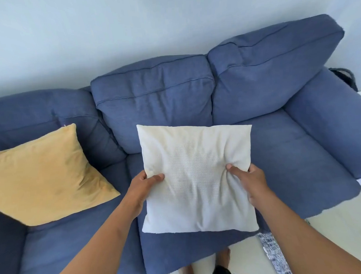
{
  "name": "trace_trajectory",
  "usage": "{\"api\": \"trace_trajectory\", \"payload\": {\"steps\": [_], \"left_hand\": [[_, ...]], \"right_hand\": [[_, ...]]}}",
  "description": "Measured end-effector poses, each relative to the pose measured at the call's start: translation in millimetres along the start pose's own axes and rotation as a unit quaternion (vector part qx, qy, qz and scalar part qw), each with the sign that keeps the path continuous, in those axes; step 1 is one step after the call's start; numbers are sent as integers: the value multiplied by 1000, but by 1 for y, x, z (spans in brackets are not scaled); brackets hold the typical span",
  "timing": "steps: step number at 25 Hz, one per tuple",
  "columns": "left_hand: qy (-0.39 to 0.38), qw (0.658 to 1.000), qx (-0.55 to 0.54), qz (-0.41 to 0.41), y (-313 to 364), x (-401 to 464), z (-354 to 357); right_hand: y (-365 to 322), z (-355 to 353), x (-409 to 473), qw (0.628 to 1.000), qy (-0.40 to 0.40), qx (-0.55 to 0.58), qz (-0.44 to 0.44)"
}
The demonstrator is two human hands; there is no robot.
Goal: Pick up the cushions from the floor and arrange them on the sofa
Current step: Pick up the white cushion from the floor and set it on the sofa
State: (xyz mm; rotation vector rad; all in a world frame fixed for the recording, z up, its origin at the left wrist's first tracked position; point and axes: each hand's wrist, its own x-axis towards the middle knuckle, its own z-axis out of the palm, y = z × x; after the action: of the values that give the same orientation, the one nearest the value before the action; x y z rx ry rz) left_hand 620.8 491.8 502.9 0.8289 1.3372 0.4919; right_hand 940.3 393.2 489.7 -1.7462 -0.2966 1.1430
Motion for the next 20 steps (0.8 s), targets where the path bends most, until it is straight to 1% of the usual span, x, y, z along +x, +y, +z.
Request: {"api": "trace_trajectory", "payload": {"steps": [5,8,12,17,20], "left_hand": [[66,998,-20,2,13,27,0],[87,996,-29,2,21,58,0],[99,995,-32,10,25,108,0],[121,991,-21,44,28,171,-9],[137,989,-11,51,27,197,-15]], "right_hand": [[-31,32,62,996,-77,-43,1],[-45,51,104,991,-110,-72,-5],[-53,74,154,988,-127,-89,-11],[-53,104,209,989,-121,-86,-23],[-49,117,233,989,-117,-85,-32]]}}
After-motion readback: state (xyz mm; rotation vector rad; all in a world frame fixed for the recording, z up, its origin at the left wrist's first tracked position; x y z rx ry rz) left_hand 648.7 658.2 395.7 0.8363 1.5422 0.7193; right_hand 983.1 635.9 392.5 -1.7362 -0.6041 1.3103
